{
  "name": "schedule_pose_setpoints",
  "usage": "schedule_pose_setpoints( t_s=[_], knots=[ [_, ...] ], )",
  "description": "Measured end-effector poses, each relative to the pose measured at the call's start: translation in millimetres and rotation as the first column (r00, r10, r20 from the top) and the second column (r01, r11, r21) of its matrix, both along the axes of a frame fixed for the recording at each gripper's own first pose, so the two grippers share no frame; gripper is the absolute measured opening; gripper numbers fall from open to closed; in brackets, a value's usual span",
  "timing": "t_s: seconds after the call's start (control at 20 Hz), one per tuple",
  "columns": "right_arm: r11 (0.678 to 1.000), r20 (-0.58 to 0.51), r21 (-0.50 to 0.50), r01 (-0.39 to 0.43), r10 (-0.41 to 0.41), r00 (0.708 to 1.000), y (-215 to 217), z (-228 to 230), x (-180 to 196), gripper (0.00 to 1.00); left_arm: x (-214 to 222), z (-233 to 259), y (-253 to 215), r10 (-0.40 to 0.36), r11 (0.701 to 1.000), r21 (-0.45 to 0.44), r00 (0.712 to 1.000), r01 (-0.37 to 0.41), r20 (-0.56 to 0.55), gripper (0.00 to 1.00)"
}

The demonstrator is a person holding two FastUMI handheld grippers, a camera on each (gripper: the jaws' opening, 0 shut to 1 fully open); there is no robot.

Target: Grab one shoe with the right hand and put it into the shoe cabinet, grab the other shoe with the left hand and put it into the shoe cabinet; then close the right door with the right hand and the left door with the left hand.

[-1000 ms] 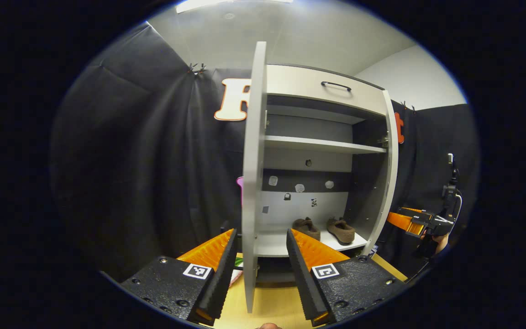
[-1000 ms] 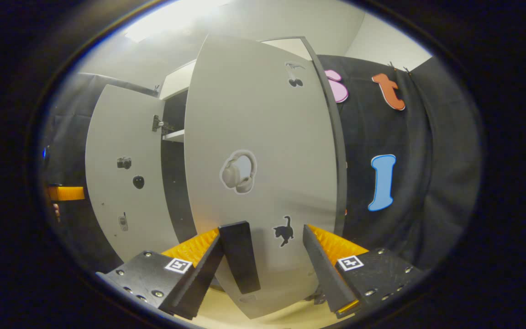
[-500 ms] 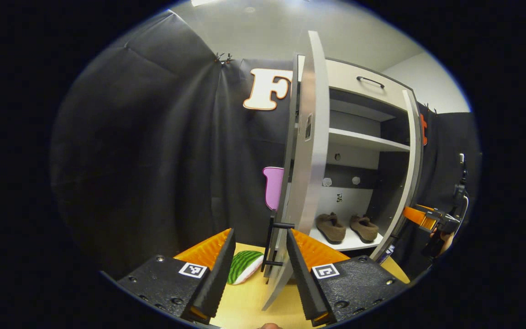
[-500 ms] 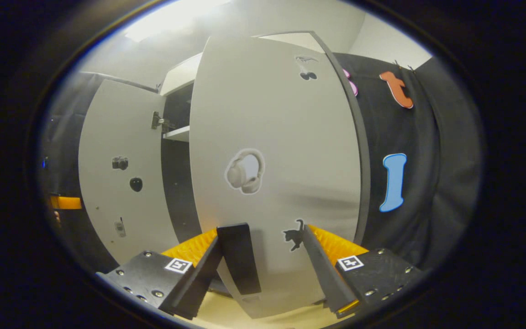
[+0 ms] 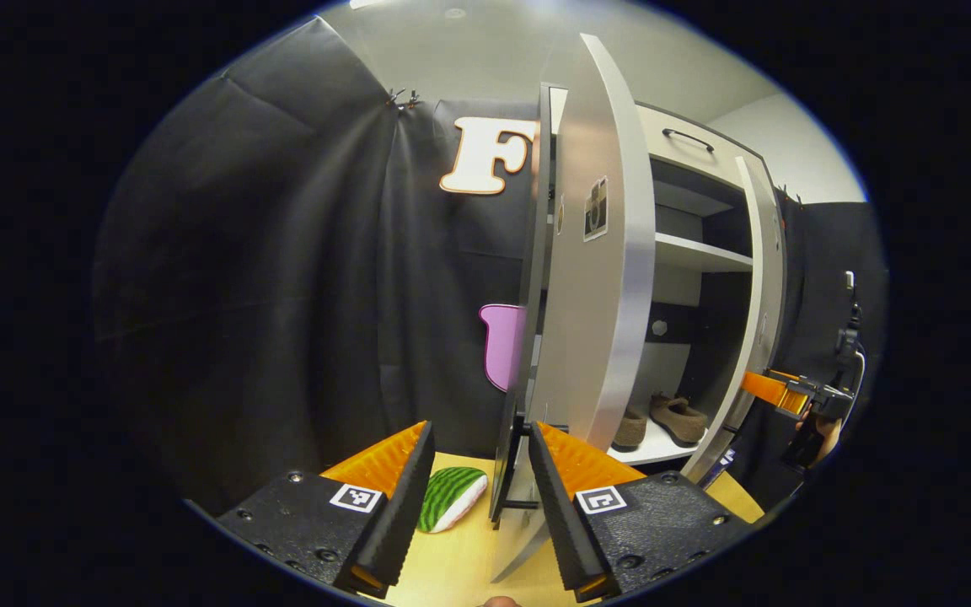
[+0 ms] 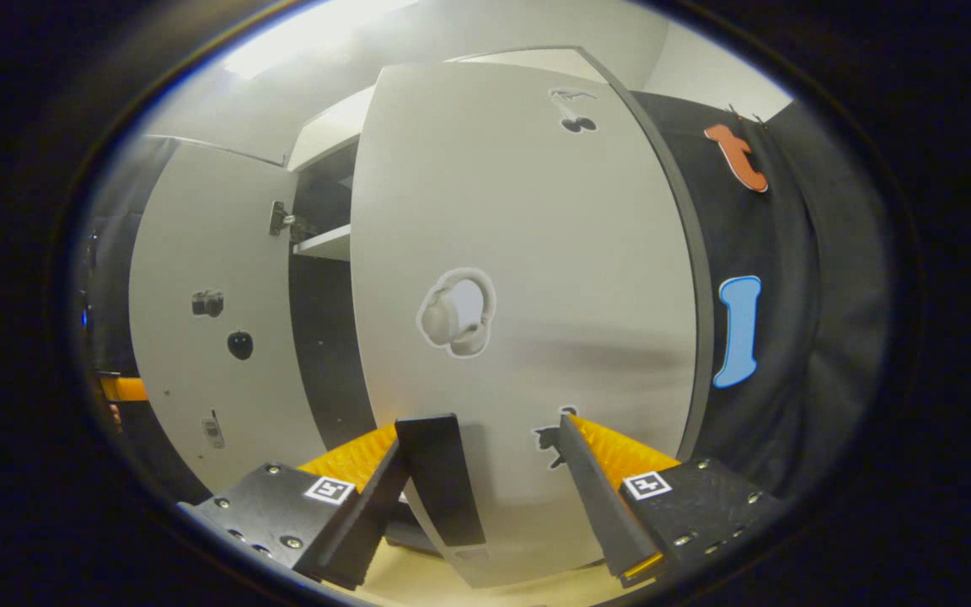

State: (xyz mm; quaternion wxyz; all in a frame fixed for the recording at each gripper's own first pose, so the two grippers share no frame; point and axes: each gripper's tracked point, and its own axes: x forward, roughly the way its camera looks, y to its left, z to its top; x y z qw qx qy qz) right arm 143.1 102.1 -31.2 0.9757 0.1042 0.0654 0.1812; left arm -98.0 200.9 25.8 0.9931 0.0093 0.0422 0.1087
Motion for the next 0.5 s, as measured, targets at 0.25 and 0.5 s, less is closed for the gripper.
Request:
schedule_pose_setpoints(
  t_s=[0.25, 0.5],
  knots=[
    [1.000, -0.016, 0.027, 0.012, -0.012, 1.000, 5, -1, 5, 1.00, 6, 1, -10, -0.076, 0.997, -0.001, 0.997, 0.076, -0.001, 0.67],
    [0.997, 0.044, 0.070, 0.012, -0.015, 0.999, -3, 20, -9, 0.98, 10, 1, -25, -0.138, 0.990, -0.006, 0.990, 0.138, -0.003, 0.66]
  ],
)
